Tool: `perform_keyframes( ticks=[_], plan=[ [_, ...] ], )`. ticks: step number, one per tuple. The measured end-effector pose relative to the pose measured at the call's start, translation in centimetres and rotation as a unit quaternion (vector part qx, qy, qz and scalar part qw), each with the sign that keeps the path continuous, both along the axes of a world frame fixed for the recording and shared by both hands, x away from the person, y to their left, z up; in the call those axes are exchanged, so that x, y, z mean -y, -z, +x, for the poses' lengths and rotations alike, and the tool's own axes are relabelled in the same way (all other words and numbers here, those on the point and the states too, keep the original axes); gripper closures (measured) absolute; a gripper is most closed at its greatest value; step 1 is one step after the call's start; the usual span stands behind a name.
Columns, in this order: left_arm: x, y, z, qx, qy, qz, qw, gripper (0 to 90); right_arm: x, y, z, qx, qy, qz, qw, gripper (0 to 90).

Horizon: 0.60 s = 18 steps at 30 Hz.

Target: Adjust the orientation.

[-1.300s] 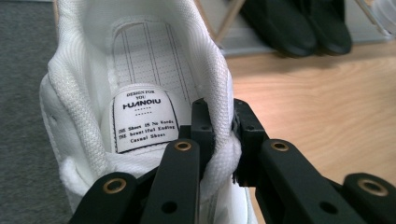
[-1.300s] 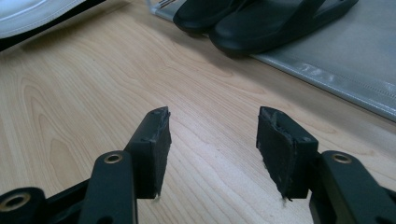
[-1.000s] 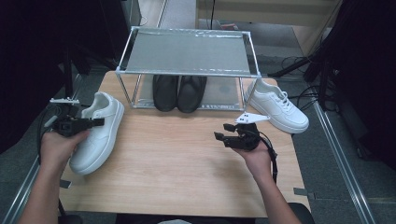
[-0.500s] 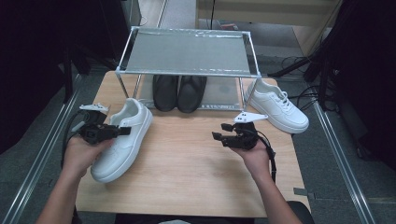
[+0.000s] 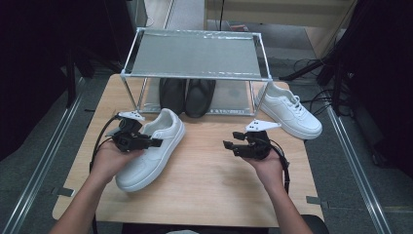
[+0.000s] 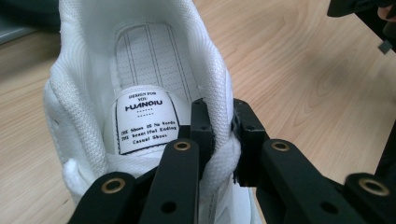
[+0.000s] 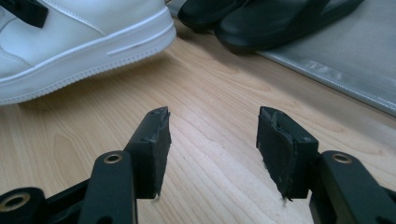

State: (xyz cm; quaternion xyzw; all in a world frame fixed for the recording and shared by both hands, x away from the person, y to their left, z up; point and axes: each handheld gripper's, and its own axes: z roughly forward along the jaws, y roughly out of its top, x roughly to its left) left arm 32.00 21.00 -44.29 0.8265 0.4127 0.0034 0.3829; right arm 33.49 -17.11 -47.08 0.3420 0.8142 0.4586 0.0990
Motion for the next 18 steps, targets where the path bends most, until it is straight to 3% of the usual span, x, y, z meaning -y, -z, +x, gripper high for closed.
perform_keyframes(
  ticks=[9,16,18],
  plan=[
    [4.3,0.4,0.9,-0.007,0.067,0.001,0.9977,81.4,0.9,0.4,-1.0,0.0,0.015,-0.004,0.9999,45.8],
    [8.0,1.6,0.9,-0.011,0.114,0.012,0.9934,81.5,1.9,0.4,-1.8,-0.004,0.035,-0.005,0.9994,45.8],
    [8.8,2.3,1.1,-0.019,0.127,0.003,0.9917,81.4,2.0,0.5,-2.0,-0.004,0.039,-0.005,0.9992,45.8]
  ],
)
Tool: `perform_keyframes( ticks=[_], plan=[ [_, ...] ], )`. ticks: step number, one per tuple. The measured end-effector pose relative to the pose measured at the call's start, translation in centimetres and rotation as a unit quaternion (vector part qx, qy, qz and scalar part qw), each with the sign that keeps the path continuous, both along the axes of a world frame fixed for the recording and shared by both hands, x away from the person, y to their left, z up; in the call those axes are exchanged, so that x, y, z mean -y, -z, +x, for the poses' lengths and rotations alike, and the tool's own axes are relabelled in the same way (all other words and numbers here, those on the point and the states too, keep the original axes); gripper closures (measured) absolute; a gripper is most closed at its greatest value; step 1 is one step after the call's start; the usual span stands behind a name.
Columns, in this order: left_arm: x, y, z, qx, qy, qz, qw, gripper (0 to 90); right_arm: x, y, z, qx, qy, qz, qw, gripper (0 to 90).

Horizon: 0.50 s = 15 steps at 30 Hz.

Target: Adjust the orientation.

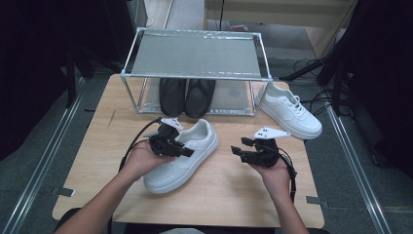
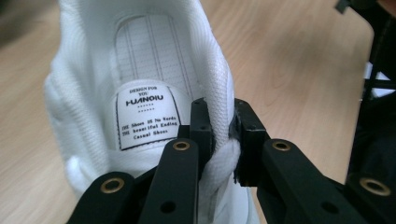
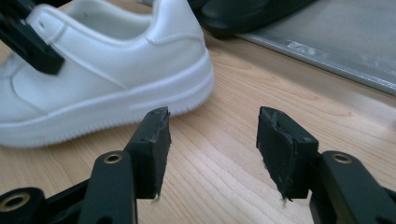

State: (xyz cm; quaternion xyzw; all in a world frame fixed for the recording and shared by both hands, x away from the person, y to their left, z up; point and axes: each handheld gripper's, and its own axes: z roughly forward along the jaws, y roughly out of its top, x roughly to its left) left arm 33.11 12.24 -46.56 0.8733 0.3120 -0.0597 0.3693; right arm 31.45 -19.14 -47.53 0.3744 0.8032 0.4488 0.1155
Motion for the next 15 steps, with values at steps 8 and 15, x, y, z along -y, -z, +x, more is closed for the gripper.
perform_keyframes(
  ticks=[8,15],
  plan=[
    [1.2,1.3,-0.2,-0.008,0.022,0.005,0.9997,80.5,0.4,0.1,-0.7,0.001,0.009,0.002,1.0,45.8],
    [1.1,1.3,-0.1,-0.011,0.023,-0.001,0.9997,74.1,-0.1,0.5,-0.9,-0.004,0.0,-0.002,1.0,45.8]
  ],
)
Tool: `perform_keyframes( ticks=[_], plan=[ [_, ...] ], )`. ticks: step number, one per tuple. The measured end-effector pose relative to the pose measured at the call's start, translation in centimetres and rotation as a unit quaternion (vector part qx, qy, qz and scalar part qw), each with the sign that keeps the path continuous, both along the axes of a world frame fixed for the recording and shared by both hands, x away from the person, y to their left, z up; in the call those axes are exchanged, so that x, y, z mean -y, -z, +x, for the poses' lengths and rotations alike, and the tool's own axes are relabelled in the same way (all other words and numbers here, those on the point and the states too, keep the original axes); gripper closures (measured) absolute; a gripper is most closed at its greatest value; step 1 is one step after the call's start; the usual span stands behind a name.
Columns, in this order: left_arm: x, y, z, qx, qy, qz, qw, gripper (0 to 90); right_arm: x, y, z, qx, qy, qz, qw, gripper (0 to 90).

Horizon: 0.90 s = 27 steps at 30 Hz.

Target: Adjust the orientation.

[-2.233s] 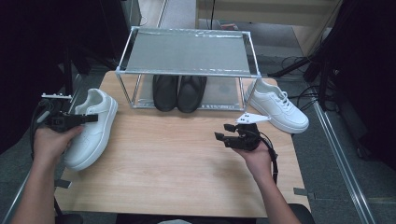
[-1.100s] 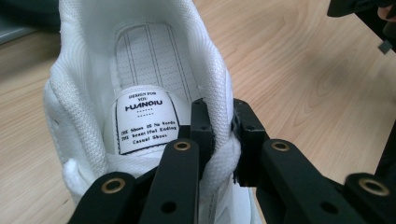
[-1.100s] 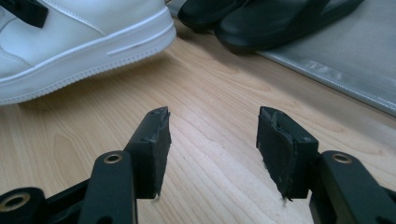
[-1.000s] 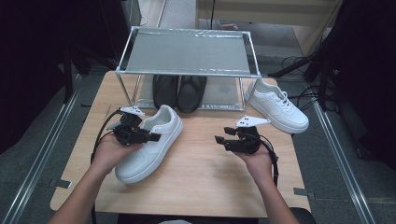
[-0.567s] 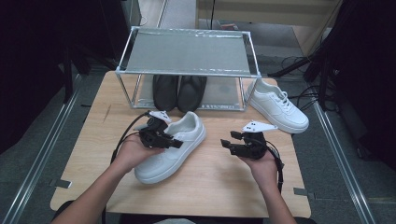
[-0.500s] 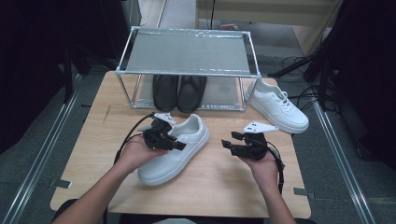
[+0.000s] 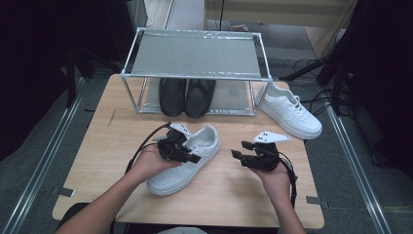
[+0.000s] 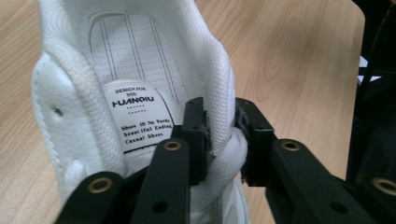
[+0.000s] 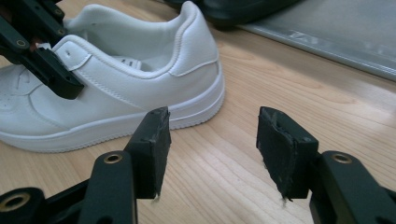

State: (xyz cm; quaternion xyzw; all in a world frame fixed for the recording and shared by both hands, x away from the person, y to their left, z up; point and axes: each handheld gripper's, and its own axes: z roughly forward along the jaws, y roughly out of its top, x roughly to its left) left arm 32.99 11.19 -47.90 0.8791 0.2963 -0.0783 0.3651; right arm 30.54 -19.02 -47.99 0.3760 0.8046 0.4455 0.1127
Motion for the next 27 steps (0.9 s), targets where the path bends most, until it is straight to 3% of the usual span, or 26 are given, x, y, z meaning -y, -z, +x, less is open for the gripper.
perform_keyframes(
  ticks=[1,6,15,27],
  plan=[
    [0.0,0.0,0.0,0.0,0.0,0.0,1.0,69.3,0.0,0.0,0.0,0.0,0.0,0.0,1.0,45.8],
    [-0.5,-0.4,-0.3,-0.003,-0.002,-0.004,1.0,62.1,-0.8,0.1,0.0,-0.003,-0.019,-0.001,0.9998,49.1],
    [-2.6,-1.8,-1.6,0.012,-0.026,-0.018,0.9994,61.4,-2.2,-0.2,0.8,-0.001,-0.04,0.006,0.9992,48.6],
    [-4.2,-2.6,-4.1,0.031,-0.062,-0.017,0.9975,61.9,-4.4,-0.6,2.0,-0.005,-0.073,0.014,0.9972,49.6]
  ],
)
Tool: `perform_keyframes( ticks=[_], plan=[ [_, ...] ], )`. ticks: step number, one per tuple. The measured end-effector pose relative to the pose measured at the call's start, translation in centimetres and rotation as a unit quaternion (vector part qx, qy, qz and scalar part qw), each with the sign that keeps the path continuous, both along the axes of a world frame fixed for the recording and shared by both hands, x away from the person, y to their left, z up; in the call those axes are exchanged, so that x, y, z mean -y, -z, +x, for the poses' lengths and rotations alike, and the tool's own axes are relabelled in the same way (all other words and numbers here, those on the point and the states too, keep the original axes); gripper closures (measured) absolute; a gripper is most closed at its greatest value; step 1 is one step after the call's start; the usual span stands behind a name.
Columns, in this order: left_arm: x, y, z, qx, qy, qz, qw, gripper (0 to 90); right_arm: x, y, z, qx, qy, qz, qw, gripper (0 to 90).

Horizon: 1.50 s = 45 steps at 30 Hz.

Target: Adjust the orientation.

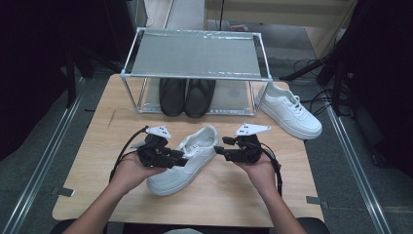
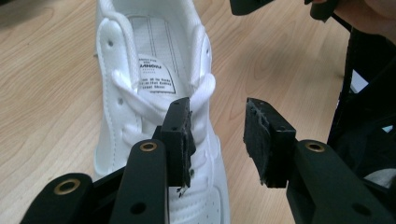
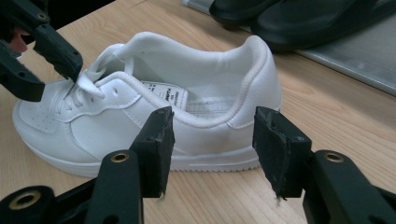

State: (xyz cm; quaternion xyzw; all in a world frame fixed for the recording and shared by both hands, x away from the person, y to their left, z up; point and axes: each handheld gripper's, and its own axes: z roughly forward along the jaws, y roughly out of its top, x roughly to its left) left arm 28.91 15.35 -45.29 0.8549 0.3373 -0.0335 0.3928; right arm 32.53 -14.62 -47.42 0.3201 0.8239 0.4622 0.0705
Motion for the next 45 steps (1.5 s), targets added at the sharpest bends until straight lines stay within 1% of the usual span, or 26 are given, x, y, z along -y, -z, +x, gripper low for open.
perform_keyframes(
  ticks=[5,6,7,8,9,10,13,14,15,16,17,18,19,22,23,24,26,27,30,32,33,35,37,41,43,45],
  plan=[
    [-0.4,0.0,-0.8,0.011,-0.003,0.001,0.9999,67.4,-0.5,-0.1,0.3,-0.001,-0.009,0.002,1.0,50.8],
    [-0.5,-0.1,-1.1,0.01,-0.005,-0.001,0.9999,75.6,-0.8,-0.1,0.4,-0.006,-0.015,0.005,0.9999,56.3],
    [-0.6,-0.1,-1.2,0.009,-0.005,-0.004,0.9999,78.3,-1.0,-0.1,0.5,-0.007,-0.021,0.004,0.9998,59.2],
    [-0.6,-0.1,-1.2,0.009,-0.005,-0.004,0.9999,80.4,-1.0,-0.1,0.5,-0.007,-0.021,0.004,0.9998,59.2],
    [-0.6,0.0,-1.4,0.007,-0.005,-0.002,1.0,83.6,-1.5,-0.2,0.4,-0.007,-0.029,-0.002,0.9995,65.9],
    [-0.6,0.1,-1.5,0.009,-0.003,0.001,1.0,84.7,-1.7,-0.3,0.4,-0.006,-0.033,-0.003,0.9994,69.1],
    [-0.2,0.7,-2.0,-0.001,0.002,0.011,0.9999,87.5,-2.2,-0.3,0.4,-0.003,-0.042,-0.009,0.9991,71.3],
    [0.2,1.4,-2.2,-0.006,0.006,0.017,0.9998,89.2,-2.8,-0.3,0.5,-0.009,-0.048,-0.011,0.9987,77.0],
    [0.2,1.4,-2.2,-0.006,0.006,0.017,0.9998,89.5,-2.8,-0.3,0.5,-0.009,-0.048,-0.011,0.9987,77.0],
    [0.4,1.8,-2.3,-0.012,0.01,0.019,0.9997,89.9,-3.3,-0.4,0.7,-0.007,-0.051,-0.011,0.9986,83.8],
    [0.9,2.8,-2.2,-0.026,0.016,0.033,0.999,90.0,-3.6,-0.5,0.8,-0.006,-0.049,-0.012,0.9987,86.4],
    [1.0,3.2,-2.1,-0.028,0.016,0.038,0.9987,90.0,-4.0,-0.5,0.9,-0.005,-0.047,-0.016,0.9987,88.9],
    [1.1,3.4,-2.1,-0.03,0.017,0.029,0.999,90.0,-4.2,-0.4,1.0,-0.004,-0.044,-0.021,0.9988,90.0],
    [1.1,3.5,-2.0,-0.031,0.018,0.028,0.999,90.0,-4.8,-0.1,1.2,-0.007,-0.04,-0.027,0.9988,90.0],
    [1.1,3.6,-2.0,-0.027,0.018,0.029,0.9991,90.0,-5.1,0.2,1.5,-0.022,-0.037,-0.024,0.9988,90.0],
    [1.1,3.6,-2.1,-0.023,0.018,0.029,0.9992,90.0,-5.1,0.3,1.6,-0.029,-0.038,-0.022,0.9986,90.0],
    [1.0,3.6,-2.1,-0.019,0.018,0.032,0.9991,90.0,-5.2,0.3,1.7,-0.032,-0.04,-0.022,0.9985,90.0],
    [0.9,3.5,-2.1,-0.016,0.015,0.037,0.9991,90.0,-5.2,0.5,1.7,-0.037,-0.045,-0.026,0.998,90.0],
    [0.4,3.6,-1.7,-0.015,0.008,0.036,0.9992,90.0,-5.6,0.8,1.4,-0.04,-0.056,-0.048,0.9965,90.0],
    [0.2,3.6,-1.6,-0.015,0.006,0.034,0.9993,90.0,-6.0,1.1,1.1,-0.037,-0.066,-0.065,0.995,90.0],
    [-0.1,3.6,-1.3,-0.013,0.005,0.036,0.9992,90.0,-6.1,1.2,0.9,-0.035,-0.067,-0.067,0.9948,90.0],
    [-0.2,3.7,-1.1,-0.015,0.006,0.034,0.9993,90.0,-6.1,1.1,0.7,-0.038,-0.07,-0.058,0.9951,90.0],
    [-0.1,3.6,-1.0,-0.017,0.014,0.038,0.999,90.0,-5.9,1.2,0.4,-0.037,-0.067,-0.053,0.9956,90.0],
    [-0.1,3.5,-0.7,-0.014,0.02,0.044,0.9987,90.0,-5.7,1.3,0.2,-0.043,-0.065,-0.044,0.996,90.0],
    [-0.1,3.5,-0.4,-0.015,0.02,0.045,0.9987,90.0,-5.5,1.4,0.0,-0.05,-0.066,-0.033,0.996,90.0],
    [-0.1,3.5,-0.1,-0.017,0.02,0.044,0.9987,90.0,-5.4,1.4,-0.4,-0.05,-0.062,-0.031,0.9963,90.0]
  ],
)
